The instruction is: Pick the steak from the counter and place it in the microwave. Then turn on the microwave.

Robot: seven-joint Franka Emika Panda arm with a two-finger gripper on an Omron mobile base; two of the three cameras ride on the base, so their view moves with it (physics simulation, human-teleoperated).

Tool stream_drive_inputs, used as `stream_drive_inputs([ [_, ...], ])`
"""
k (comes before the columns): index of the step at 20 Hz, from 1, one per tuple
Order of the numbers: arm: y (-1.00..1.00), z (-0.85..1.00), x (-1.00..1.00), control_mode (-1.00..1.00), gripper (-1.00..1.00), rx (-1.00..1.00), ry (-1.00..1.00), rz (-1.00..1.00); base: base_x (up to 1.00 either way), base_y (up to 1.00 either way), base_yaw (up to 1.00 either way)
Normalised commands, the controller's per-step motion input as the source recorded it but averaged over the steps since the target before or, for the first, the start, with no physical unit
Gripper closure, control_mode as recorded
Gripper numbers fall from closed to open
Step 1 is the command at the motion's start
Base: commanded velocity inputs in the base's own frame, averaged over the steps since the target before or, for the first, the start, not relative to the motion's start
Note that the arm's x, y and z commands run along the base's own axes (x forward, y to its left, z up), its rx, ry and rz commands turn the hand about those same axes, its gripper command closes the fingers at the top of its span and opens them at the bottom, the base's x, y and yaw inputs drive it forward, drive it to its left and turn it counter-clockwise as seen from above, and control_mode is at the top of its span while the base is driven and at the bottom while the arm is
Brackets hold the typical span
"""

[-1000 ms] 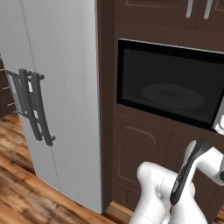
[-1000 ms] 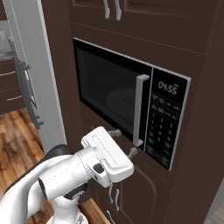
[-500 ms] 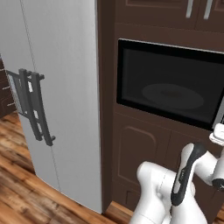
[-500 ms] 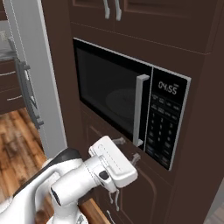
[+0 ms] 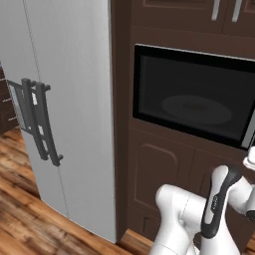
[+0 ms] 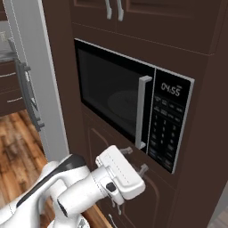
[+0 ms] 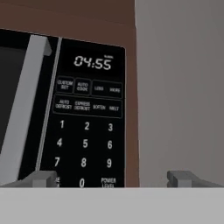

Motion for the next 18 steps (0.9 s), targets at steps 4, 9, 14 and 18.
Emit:
stream_drive_inputs([
  [4,0.0,-0.17,-0.01,-1.0,-1.0,-0.02,0.02,0.07,0.0,0.0,0.0],
  [9,0.0,-0.1,0.0,-1.0,-1.0,0.0,0.11,0.09,0.0,0.0,0.0],
  [14,0.0,-0.03,0.0,-1.0,-1.0,0.0,0.17,0.11,0.0,0.0,0.0],
  [18,0.0,-0.06,0.0,-1.0,-1.0,0.0,0.19,0.11,0.0,0.0,0.0],
])
